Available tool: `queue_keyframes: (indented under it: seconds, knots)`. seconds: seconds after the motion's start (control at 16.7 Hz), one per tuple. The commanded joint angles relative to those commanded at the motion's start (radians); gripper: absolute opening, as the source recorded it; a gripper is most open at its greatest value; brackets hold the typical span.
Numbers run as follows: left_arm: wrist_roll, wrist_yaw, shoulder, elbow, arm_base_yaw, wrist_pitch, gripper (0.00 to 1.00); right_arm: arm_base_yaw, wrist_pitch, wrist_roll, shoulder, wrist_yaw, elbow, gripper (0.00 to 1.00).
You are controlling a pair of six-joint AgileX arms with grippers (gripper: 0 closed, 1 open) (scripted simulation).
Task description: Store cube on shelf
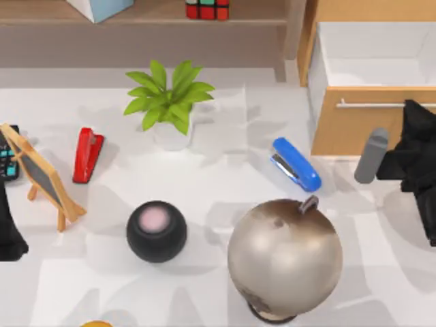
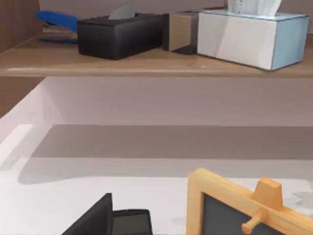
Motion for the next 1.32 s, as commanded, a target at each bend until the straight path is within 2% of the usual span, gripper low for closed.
queue_keyframes:
  seconds: [0.3,0.72,1.32]
  knots:
    - [0.0,0.0,0.0,0.0,0.0,0.0,1.0,-0.037,-0.083,0.0,0.039,-0.028,0.113,0.0]
    - [0.0,0.0,0.0,0.0,0.0,0.0,1.0,-0.035,-0.092,0.003,0.04,-0.029,0.132,0.0]
    - [0.0,0.0,0.0,0.0,0.0,0.0,1.0,-0.077,-0.235,0.002,0.136,-0.071,0.362,0.0]
